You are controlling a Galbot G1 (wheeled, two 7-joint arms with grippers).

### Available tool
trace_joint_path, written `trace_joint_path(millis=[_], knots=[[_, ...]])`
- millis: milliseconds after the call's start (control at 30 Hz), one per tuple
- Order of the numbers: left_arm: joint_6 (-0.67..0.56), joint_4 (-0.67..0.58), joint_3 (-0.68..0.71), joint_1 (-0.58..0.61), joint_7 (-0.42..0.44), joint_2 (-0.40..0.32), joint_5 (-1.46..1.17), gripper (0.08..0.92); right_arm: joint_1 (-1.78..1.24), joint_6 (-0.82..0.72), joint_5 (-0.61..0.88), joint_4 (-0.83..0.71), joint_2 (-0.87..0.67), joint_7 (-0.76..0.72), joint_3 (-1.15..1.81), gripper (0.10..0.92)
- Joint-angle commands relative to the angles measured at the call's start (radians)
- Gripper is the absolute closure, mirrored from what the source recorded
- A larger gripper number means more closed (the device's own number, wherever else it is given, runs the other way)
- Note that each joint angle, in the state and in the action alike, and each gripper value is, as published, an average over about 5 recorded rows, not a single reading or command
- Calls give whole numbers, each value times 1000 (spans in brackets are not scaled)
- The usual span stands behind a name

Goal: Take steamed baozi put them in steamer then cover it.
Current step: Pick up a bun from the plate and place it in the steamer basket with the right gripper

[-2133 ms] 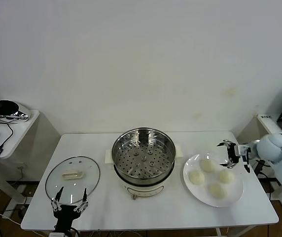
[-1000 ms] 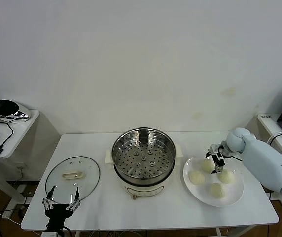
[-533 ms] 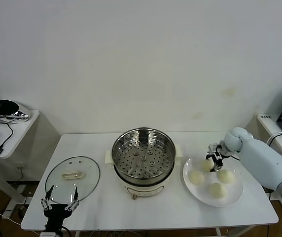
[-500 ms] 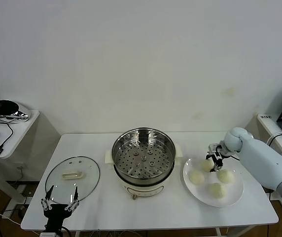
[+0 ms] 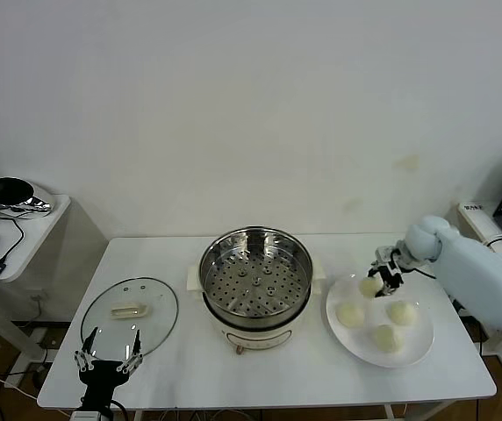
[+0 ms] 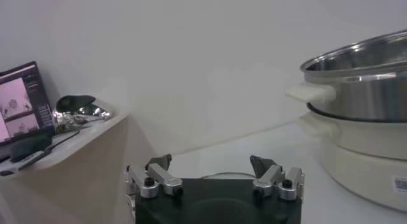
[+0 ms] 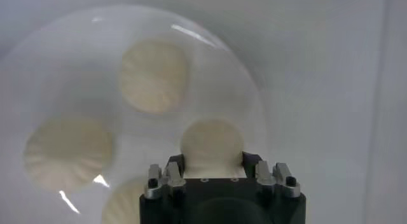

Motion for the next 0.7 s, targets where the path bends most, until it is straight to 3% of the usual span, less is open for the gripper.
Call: trace_joint_path(millis=[33, 267, 467, 700], knots=[[2, -1, 4, -1, 5, 7, -62, 177, 159, -14, 137, 125, -93, -4, -76, 449], [-1, 1, 24, -21, 19, 17, -176, 177, 401, 12, 301, 157, -34, 16, -251, 448], [-6, 19, 16, -30, 23, 36, -228, 177, 509, 69, 387, 131, 129, 56, -364, 448], [-24, 43, 1, -24, 23, 54, -222, 177, 547, 163, 389, 37, 364, 71, -436, 442]])
